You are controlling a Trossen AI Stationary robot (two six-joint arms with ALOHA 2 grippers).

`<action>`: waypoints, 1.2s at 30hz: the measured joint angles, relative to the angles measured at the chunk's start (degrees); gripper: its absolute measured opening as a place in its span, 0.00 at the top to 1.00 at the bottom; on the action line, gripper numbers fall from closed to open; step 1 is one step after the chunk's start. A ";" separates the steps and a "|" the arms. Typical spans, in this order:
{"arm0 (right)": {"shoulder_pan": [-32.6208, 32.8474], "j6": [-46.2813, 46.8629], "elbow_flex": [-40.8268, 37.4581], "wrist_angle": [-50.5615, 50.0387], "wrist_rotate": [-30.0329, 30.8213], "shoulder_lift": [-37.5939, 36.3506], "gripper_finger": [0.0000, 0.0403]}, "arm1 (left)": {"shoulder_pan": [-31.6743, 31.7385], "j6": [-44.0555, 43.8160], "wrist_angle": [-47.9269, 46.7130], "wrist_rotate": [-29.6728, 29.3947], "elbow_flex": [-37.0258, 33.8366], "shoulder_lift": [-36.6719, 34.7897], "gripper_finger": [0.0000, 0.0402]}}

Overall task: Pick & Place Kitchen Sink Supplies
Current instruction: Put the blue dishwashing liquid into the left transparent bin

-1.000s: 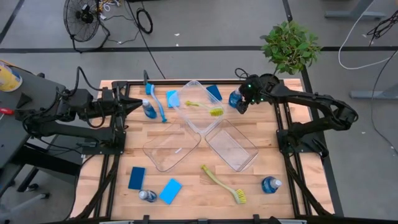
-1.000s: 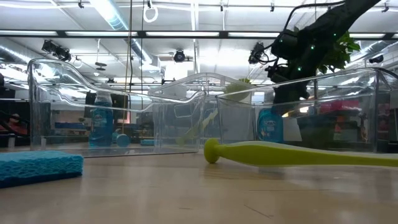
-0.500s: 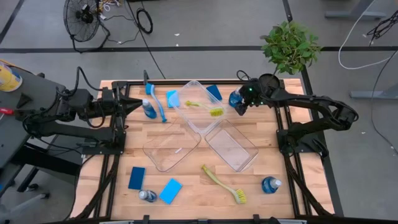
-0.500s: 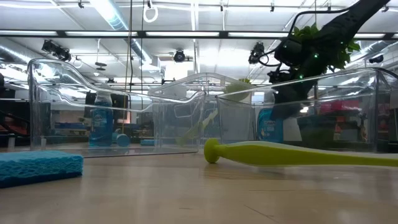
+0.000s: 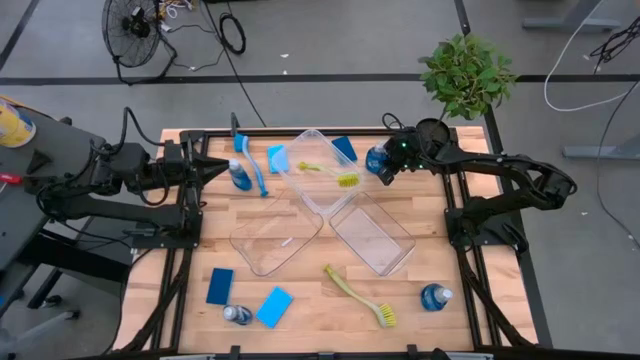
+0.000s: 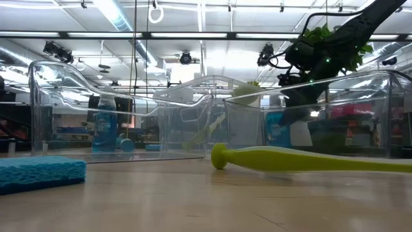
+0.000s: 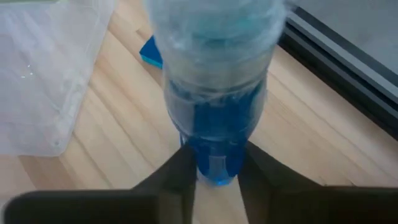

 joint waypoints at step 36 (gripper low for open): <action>2.36 -0.98 17.77 -7.92 -1.56 -10.05 0.87 | 0.00 0.17 5.95 -0.84 0.07 1.63 0.88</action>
